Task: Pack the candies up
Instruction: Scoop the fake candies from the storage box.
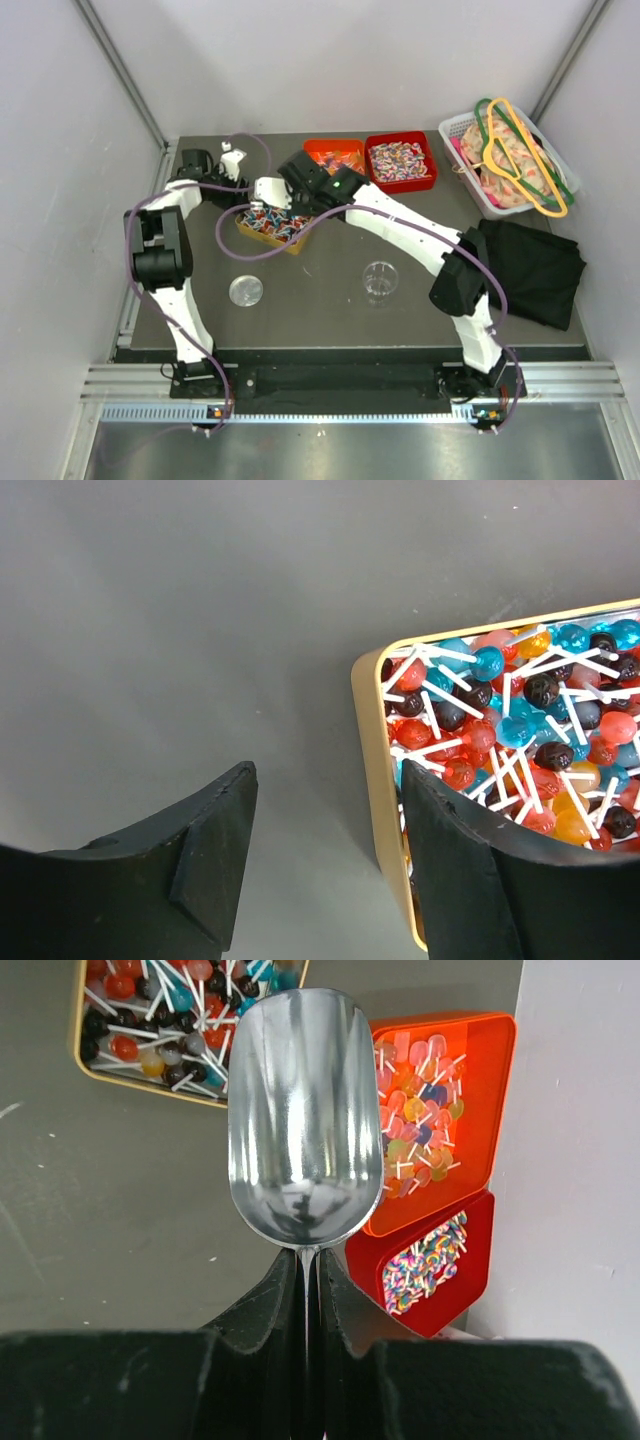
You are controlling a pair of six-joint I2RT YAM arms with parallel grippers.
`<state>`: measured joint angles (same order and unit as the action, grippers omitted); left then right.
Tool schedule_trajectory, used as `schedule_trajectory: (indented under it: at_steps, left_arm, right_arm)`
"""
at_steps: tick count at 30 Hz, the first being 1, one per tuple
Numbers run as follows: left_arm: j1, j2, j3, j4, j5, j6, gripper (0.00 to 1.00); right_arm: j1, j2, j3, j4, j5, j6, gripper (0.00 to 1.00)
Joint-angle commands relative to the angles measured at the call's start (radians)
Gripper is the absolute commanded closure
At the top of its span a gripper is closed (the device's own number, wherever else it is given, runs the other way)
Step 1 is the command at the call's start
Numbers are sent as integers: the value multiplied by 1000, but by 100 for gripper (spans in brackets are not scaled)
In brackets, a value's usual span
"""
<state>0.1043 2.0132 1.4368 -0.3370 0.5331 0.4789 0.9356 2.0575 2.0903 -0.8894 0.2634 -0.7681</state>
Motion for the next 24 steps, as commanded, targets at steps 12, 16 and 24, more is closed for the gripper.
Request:
schedule_trajectory:
  at_steps: [12, 16, 24]
  left_arm:
    - [-15, 52, 111, -42, 7, 3, 48]
    - [-18, 48, 116, -48, 13, -11, 51]
    - [-38, 61, 117, -59, 16, -25, 57]
  right_arm:
    - [22, 200, 171, -39, 181, -188, 100]
    - [38, 219, 175, -51, 168, -201, 100]
    - [71, 231, 180, -37, 157, -244, 100]
